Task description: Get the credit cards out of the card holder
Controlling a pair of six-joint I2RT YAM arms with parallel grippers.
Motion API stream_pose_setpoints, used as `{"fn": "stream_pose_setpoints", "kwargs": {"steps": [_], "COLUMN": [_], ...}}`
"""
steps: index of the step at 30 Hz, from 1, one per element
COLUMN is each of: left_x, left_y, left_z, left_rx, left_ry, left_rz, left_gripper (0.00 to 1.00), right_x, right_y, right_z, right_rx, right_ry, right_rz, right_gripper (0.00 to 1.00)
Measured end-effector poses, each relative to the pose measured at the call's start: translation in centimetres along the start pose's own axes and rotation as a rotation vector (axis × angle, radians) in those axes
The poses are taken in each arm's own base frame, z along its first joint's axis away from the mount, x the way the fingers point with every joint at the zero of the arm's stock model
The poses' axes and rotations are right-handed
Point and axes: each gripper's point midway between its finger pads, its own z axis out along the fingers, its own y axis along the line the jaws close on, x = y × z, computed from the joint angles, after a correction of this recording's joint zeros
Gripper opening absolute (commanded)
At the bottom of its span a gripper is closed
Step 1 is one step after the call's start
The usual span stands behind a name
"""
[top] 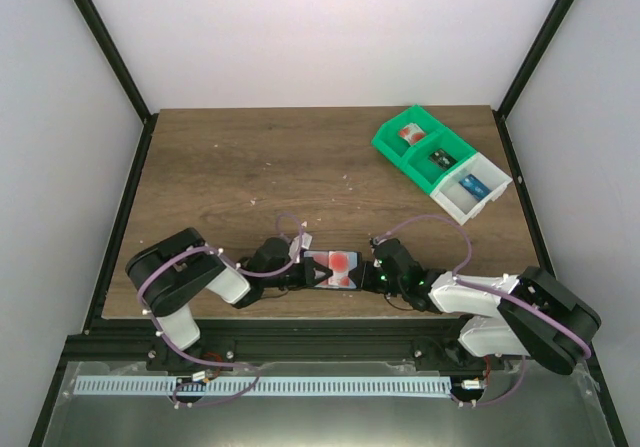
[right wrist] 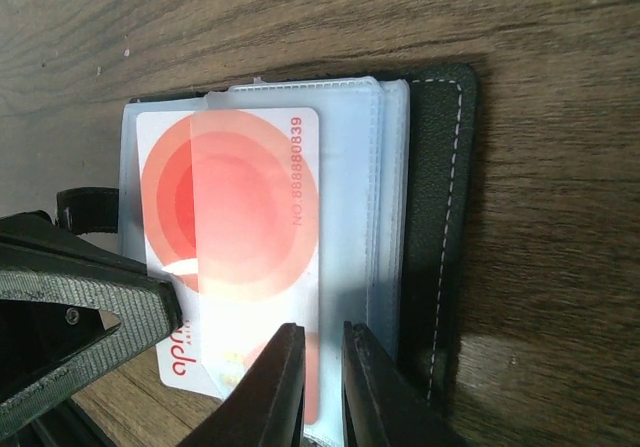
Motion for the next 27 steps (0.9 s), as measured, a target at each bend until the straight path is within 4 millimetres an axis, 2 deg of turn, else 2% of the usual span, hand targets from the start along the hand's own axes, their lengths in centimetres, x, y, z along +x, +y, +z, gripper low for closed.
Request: {"fn": "stream_pose_setpoints", "kwargs": {"steps": [18,27], "left_x": [-0.2,-0.4], "left_y": [0.8,-0.2], "left_z": [-2.6,-4.7], "left_rx": [-0.023,-0.063], "left_ry": [-0.034,-0.047], "left_rz": [0.002,0.058], "left_gripper": [0.0,0.0], "right_x": [0.1,0.2], "right_y": [-0.1,-0.1], "right_z": [-0.1,-0.9], "right_rx": [0.003,0.007], "right_ry": [-0.001,0.007], "right_rz": [0.0,-0.04], "right_gripper": [0.13,0.21]}}
